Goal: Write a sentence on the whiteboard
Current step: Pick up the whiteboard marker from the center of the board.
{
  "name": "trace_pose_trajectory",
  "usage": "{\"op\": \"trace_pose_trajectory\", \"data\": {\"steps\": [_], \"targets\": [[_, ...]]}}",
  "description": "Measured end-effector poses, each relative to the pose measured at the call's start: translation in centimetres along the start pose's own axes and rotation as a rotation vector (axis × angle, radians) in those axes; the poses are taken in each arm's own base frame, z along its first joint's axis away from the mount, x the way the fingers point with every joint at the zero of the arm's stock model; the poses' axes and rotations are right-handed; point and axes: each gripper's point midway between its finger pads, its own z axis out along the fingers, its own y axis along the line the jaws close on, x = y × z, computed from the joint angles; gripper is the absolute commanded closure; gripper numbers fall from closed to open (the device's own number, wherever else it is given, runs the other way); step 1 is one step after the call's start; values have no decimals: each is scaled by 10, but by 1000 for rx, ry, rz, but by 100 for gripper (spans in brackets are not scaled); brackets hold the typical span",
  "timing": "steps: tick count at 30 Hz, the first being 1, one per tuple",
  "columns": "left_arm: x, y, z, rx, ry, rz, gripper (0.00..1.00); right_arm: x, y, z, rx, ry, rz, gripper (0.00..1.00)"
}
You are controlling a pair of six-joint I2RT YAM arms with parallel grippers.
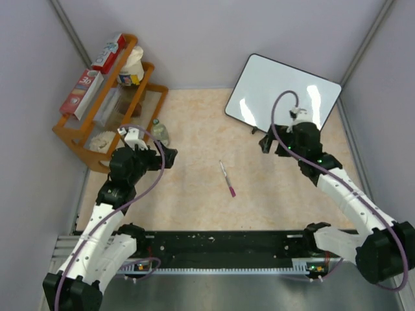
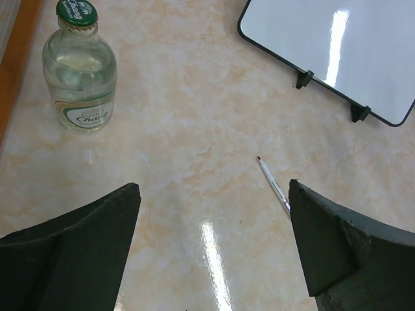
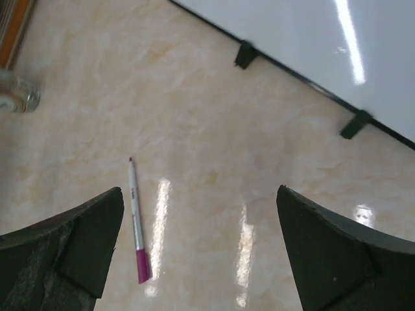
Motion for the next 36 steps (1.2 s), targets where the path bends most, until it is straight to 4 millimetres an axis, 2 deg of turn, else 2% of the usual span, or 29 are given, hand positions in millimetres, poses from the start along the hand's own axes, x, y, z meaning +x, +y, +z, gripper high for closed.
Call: {"op": "trace_pose_trajectory", "data": {"steps": [3,7,8,10,13,14,16,18,24,27,28,29,31,36], "targets": [[-1,-1,3,-2,27,8,1,24,45,9,-85,93,-118,2],[4,-2,7,7,67,20,1,79,93,20,-158,246,-282,13],[6,-1,8,9,78,20,1,94,98,23,-164,286,-311,19],[12,-1,8,13,105,16,1,125,104,30,-172,370,-360,24],[17,-1,9,19,126,19,1,172,100,33,-157,505,-416,32],[18,-2,9,23,133,23,1,184,98,34,-150,541,-429,35],[19,-3,10,28,146,30,1,204,97,33,-148,596,-450,36],[16,-3,12,31,149,36,1,219,98,30,-157,637,-459,43],[16,-3,14,28,159,48,1,235,106,30,-178,664,-467,65],[15,-2,13,20,165,49,1,238,112,34,-173,639,-481,81],[14,-3,12,18,169,50,1,238,114,37,-167,627,-488,94],[12,-3,11,14,168,51,1,239,117,39,-161,617,-495,98],[6,-4,9,8,161,53,1,238,121,45,-135,591,-512,100],[-25,-14,-2,7,106,89,1,234,124,51,-103,552,-538,100]]}}
